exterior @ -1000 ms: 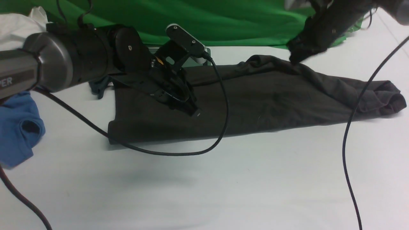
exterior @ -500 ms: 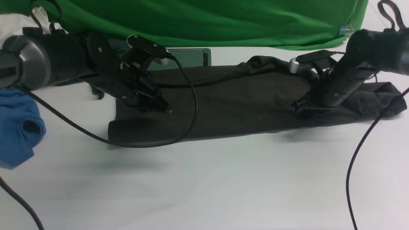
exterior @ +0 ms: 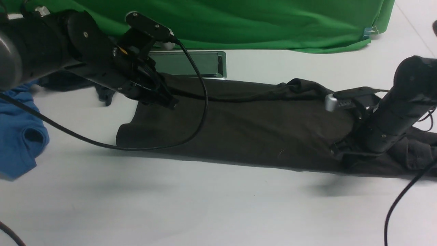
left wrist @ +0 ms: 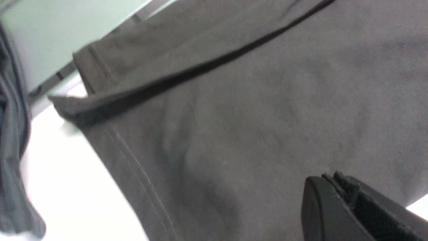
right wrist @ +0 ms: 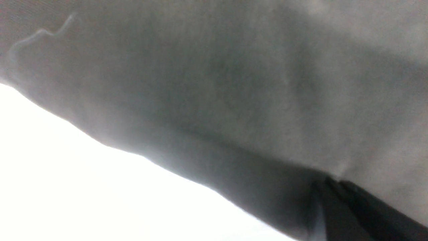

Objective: Fold a long-sleeved shirt on a white desktop.
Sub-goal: 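Fold the black garment in half by bringing its near edge over to the far edge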

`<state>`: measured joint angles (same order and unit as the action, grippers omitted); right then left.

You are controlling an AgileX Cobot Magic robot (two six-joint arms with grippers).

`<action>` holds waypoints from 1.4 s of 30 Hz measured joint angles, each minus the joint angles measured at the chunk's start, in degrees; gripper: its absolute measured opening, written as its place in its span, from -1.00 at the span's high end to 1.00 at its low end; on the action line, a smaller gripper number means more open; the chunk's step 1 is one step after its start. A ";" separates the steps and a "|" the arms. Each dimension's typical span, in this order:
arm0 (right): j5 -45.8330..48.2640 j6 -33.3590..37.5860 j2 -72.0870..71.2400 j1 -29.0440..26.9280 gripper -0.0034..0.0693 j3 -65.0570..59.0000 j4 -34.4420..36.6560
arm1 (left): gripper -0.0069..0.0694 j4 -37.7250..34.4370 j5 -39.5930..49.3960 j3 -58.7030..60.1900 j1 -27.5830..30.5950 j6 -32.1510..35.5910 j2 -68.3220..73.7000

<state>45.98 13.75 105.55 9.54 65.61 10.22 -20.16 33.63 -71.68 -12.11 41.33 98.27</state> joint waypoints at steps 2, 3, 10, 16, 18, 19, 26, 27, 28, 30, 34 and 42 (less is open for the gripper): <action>-0.17 -0.37 -1.08 0.32 0.87 0.76 -0.07 | 0.77 -1.71 -0.13 0.01 0.00 1.41 0.20; -1.21 -1.29 -2.80 1.06 0.87 2.97 -0.01 | 0.77 -4.31 -0.32 0.01 0.00 3.58 0.70; -4.94 -1.09 1.37 3.92 0.87 16.18 0.38 | 0.77 -8.43 -0.15 0.01 0.00 4.14 7.30; -3.48 0.62 13.01 4.17 0.86 26.76 0.38 | 0.77 -6.54 -0.74 0.01 0.00 0.38 12.13; -2.92 1.11 16.34 4.37 0.86 29.54 0.66 | 0.77 -5.04 -1.08 0.01 0.00 -1.08 12.96; -2.92 1.30 17.26 4.45 0.86 30.36 0.73 | 0.77 -4.49 -1.14 0.01 0.00 -1.44 13.20; -3.57 1.73 26.15 3.80 0.85 39.40 1.60 | 0.77 -1.60 -2.38 1.22 0.00 -4.44 14.04; -3.89 1.73 27.20 3.61 0.85 40.50 1.71 | 0.77 -1.24 -2.75 1.54 0.00 -4.55 14.04; -4.59 1.73 27.94 3.41 0.85 41.52 1.95 | 0.77 -0.85 -3.27 1.91 -0.07 -4.89 13.98; -6.56 1.73 28.76 3.09 0.85 42.54 1.95 | 0.77 -0.15 -4.06 2.43 -0.19 -5.57 13.90; -18.24 1.73 31.66 1.35 0.84 43.61 1.94 | 0.77 2.01 -6.31 4.18 -0.27 -7.38 13.23; -9.57 4.40 26.36 -3.74 0.80 44.14 0.62 | 0.77 3.78 -5.74 4.85 -0.27 -8.13 11.60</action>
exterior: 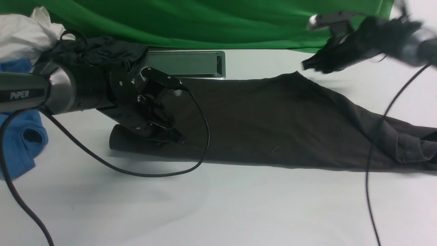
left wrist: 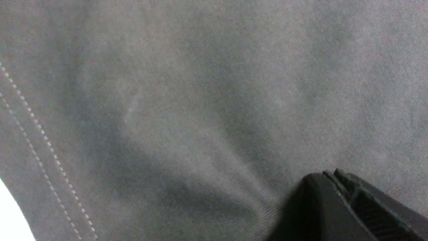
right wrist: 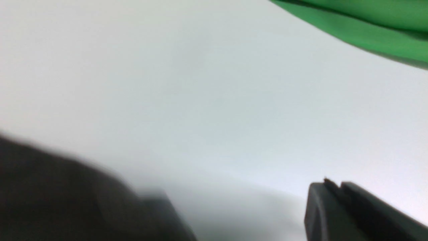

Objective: Fold a long-sleeved shirt on a white desktop.
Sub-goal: 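Fold the black garment in half by bringing its near edge over to the far edge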

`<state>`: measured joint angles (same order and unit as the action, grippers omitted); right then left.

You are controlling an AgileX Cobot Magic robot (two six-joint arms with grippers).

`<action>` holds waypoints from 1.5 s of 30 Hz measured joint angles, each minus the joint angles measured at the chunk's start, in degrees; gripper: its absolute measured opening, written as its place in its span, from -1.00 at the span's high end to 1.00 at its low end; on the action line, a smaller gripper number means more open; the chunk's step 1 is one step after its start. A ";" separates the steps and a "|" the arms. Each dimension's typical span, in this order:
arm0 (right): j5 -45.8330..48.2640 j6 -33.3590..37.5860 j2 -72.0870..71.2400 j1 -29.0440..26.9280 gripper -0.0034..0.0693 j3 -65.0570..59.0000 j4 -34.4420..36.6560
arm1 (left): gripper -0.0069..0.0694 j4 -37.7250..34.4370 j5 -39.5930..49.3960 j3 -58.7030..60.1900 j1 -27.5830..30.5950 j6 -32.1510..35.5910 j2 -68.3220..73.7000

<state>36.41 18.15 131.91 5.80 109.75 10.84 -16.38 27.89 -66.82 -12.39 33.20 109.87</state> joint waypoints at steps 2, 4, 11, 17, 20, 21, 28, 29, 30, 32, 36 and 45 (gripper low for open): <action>7.74 0.47 -4.78 -0.75 0.79 -0.73 -0.86 | 0.77 0.53 0.38 0.45 0.00 0.00 -1.45; 16.33 0.35 -10.42 -0.90 0.79 -3.51 -1.02 | 0.77 0.68 -0.32 0.59 0.06 0.00 -3.01; 22.84 -1.05 -17.21 0.27 0.79 -22.59 -0.90 | 0.77 0.63 -1.51 0.78 0.10 0.00 -2.20; 17.25 -3.24 -16.32 0.27 0.79 -30.26 -4.16 | 0.77 0.46 -2.08 0.69 0.17 0.00 0.38; 14.51 -7.47 -16.32 0.27 0.79 -30.33 -10.45 | 0.77 0.63 -2.14 0.43 0.17 -0.06 0.80; 13.93 -8.48 -16.32 0.27 0.79 -30.33 -12.66 | 0.77 0.68 -2.14 0.43 0.17 -0.06 0.80; -1.66 -16.80 -16.04 -1.89 0.79 -30.45 -28.93 | 0.77 0.85 -2.26 0.43 0.17 -0.06 0.85; -5.61 -18.15 -15.82 -2.74 0.79 -30.45 -31.36 | 0.77 0.85 -2.26 0.43 0.17 -0.06 0.87; -8.98 -19.52 -15.61 -3.67 0.79 -30.30 -33.62 | 0.77 0.85 -2.26 0.43 0.17 -0.06 0.87; -11.55 -21.22 -15.57 -4.97 0.79 -29.73 -36.13 | 0.77 0.85 -2.26 0.43 0.17 -0.06 0.87; -7.53 -23.13 -18.12 -7.26 0.78 -27.21 -38.39 | 0.77 1.08 -2.26 0.43 0.17 -0.06 0.91; 4.04 -21.06 -30.74 -7.44 0.76 -35.73 -29.30 | 0.77 1.13 -2.41 0.43 0.17 -0.06 0.91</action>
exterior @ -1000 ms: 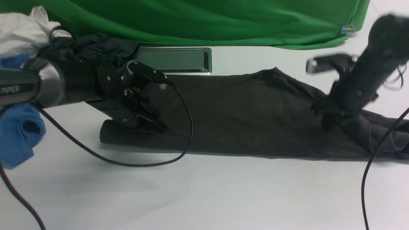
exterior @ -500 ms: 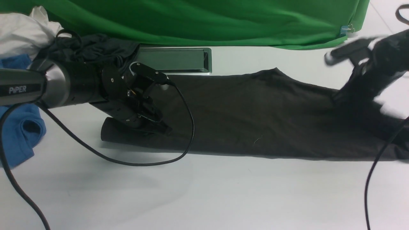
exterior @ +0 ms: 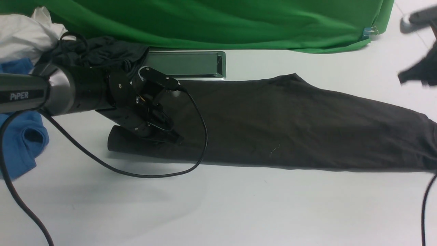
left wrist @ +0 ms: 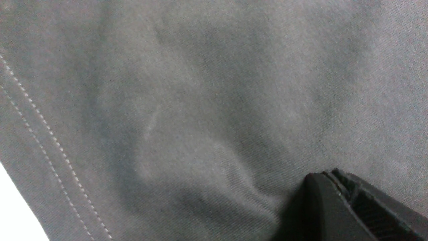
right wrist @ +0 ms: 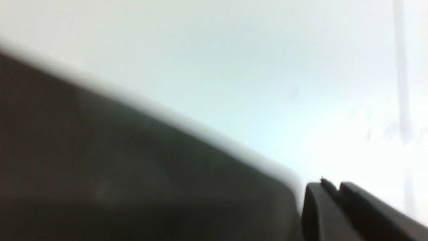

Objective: Fold a long-sleeved shirt on a white desktop.
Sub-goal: 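Fold the black garment in half by bringing its near edge over to the far edge, then pull the folded dark garment lengthwise by its ends to straighten it flat on the table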

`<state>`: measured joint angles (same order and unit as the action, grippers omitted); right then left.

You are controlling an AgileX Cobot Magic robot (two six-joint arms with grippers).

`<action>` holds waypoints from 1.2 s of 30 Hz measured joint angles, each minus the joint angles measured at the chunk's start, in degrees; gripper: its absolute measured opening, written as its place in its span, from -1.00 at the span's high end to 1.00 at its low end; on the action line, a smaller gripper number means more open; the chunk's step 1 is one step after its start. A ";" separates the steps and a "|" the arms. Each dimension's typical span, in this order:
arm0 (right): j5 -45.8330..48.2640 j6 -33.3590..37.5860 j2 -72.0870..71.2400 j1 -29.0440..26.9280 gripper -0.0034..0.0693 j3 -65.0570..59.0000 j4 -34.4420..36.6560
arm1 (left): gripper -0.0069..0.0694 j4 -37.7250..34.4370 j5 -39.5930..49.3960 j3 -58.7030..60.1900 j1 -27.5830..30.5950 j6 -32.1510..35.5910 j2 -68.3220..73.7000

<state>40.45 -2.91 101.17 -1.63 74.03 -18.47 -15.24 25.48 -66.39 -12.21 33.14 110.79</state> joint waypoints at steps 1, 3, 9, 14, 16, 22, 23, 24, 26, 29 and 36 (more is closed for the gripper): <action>0.45 0.34 -0.56 0.00 0.76 -2.85 1.47 | 0.77 0.00 -0.07 0.00 0.00 0.16 0.02; -0.43 0.45 -0.27 -0.33 0.75 -5.24 2.61 | 0.77 0.00 -0.12 0.00 0.00 0.16 0.02; -3.48 0.45 3.15 -5.15 0.70 -7.49 6.06 | 0.77 -0.20 -0.07 0.00 0.00 0.16 0.02; -3.00 0.40 1.17 -11.40 0.06 -6.91 12.07 | 0.77 -0.92 1.14 0.58 -0.16 0.16 -2.18; -2.88 0.75 1.14 -13.30 -0.32 -6.91 14.43 | 0.77 -1.18 1.74 0.85 -0.69 0.16 -5.61; -3.80 5.01 5.22 -15.27 -0.67 -6.10 22.23 | 0.77 -1.42 0.81 0.89 -3.83 0.54 -15.27; -3.70 5.71 7.09 -15.52 -0.69 -5.47 23.35 | 0.77 -1.48 0.81 0.89 -5.58 1.01 -19.26; -3.50 6.14 8.25 -15.79 -0.69 -5.15 23.70 | 0.77 -1.48 0.96 0.89 -6.77 1.30 -21.89; -3.37 6.43 9.32 -16.21 -0.71 -4.79 24.12 | 0.77 -1.48 1.33 0.89 -8.47 1.50 -25.84; -3.45 6.65 9.97 -16.82 -0.71 -4.73 24.36 | 0.77 -1.48 1.60 0.96 -10.61 1.63 -31.95; -3.92 8.77 11.39 -16.83 -0.71 -4.13 26.45 | 0.77 -1.64 3.19 0.98 -11.65 1.69 -43.96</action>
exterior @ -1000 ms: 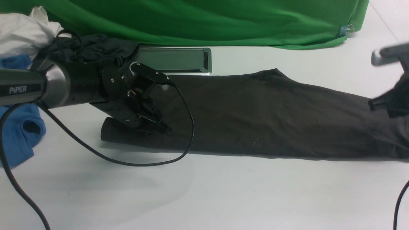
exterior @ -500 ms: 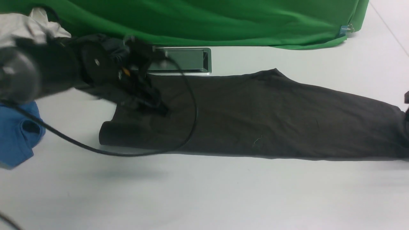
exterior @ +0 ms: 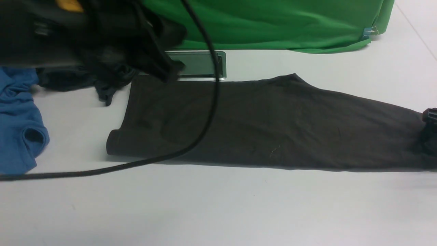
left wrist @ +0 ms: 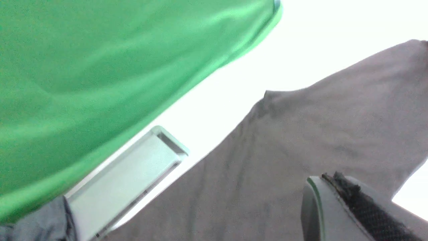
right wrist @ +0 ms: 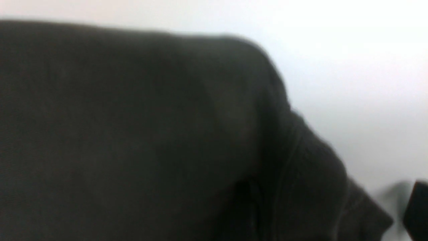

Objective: Fold a long-sleeved shirt on a white desktop.
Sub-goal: 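Pull the folded dark garment lengthwise by its ends to straighten it flat on the table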

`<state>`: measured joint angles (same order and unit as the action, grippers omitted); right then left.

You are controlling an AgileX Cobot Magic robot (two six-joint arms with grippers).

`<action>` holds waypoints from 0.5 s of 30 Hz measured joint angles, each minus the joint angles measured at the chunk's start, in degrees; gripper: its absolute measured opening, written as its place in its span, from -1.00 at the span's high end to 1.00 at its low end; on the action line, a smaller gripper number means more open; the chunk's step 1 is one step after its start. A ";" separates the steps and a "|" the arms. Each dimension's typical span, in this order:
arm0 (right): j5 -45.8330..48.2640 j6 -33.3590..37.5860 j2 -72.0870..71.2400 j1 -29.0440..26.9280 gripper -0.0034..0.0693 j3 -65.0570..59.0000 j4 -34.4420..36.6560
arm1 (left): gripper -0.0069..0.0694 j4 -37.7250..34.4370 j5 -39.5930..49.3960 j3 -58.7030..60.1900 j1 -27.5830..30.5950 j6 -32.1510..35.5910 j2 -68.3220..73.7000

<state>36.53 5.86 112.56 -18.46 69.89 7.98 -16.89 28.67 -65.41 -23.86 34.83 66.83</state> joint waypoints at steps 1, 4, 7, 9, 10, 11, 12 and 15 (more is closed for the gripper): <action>0.00 0.58 0.19 0.00 -0.71 0.17 0.61 | 0.77 0.00 0.47 0.10 0.00 0.00 -1.36; 0.21 2.24 0.61 0.00 -0.66 0.59 2.26 | 0.77 -0.80 1.17 0.90 0.00 0.00 -4.78; 1.07 5.17 0.61 -0.17 -0.36 0.59 4.99 | 0.77 -1.14 1.20 3.37 0.00 0.00 -8.04; 2.01 6.38 0.71 -0.17 -0.05 0.65 6.50 | 0.77 -1.18 1.20 5.45 0.00 0.00 -9.73; 2.24 6.62 0.71 -0.17 0.03 0.65 6.78 | 0.77 -1.18 1.13 5.72 0.00 0.00 -9.91; 3.18 7.06 0.71 -0.17 0.30 0.65 7.52 | 0.77 -0.92 0.49 7.71 0.00 0.00 -11.16; 3.50 7.72 0.65 -0.17 0.44 0.65 7.90 | 0.77 -0.49 -0.89 9.43 0.00 0.00 -12.09; 4.83 8.81 -0.67 -0.46 0.67 0.39 7.75 | 0.77 0.77 -6.17 14.82 0.00 -0.92 -15.43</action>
<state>41.37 14.67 111.89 -18.92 70.29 15.73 -16.12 22.50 -50.59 -23.86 33.92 51.40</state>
